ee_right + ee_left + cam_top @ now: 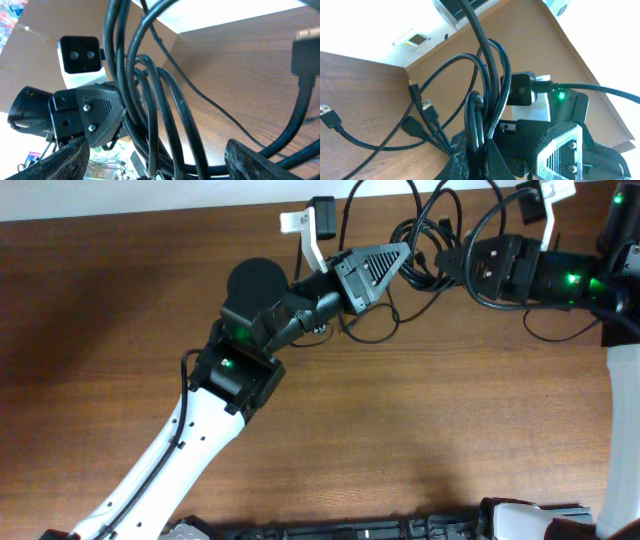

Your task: Untangle cables

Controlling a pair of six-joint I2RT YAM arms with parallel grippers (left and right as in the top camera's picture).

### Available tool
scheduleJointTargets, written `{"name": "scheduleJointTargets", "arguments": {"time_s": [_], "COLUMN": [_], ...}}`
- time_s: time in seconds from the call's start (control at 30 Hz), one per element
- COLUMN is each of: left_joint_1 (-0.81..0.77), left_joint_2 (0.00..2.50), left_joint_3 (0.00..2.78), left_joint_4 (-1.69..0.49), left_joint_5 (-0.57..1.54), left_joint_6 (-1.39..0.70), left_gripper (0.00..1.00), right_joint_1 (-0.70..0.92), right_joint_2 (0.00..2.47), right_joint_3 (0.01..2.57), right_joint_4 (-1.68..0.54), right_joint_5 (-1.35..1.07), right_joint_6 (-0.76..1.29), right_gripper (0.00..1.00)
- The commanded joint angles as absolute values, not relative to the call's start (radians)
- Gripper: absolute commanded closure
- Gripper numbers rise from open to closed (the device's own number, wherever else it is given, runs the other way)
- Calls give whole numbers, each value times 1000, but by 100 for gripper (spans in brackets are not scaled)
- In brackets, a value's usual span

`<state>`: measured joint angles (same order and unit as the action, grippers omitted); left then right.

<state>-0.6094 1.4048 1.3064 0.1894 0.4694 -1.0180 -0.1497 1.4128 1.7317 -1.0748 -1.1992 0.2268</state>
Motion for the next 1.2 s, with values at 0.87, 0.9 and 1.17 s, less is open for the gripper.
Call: {"name": "scheduleJointTargets", "arguments": {"time_s": [0.87, 0.9, 1.17], "left_joint_1": [-561, -543, -451], "left_joint_2": [1406, 1406, 1406], "left_joint_3": [1317, 1317, 1317], "left_joint_4": [261, 261, 318], "left_joint_5": [537, 546, 660], "left_joint_6": [-1083, -1102, -1250], "left_gripper": [100, 100, 100], "right_joint_1": [-112, -112, -112], "right_joint_2": [1409, 1409, 1409], "right_joint_3": [1739, 1739, 1739], "right_joint_4": [-1126, -1135, -1164], "right_joint_5": [-581, -562, -477], "right_joint_6": [179, 162, 134], "right_gripper": [96, 96, 96]}}
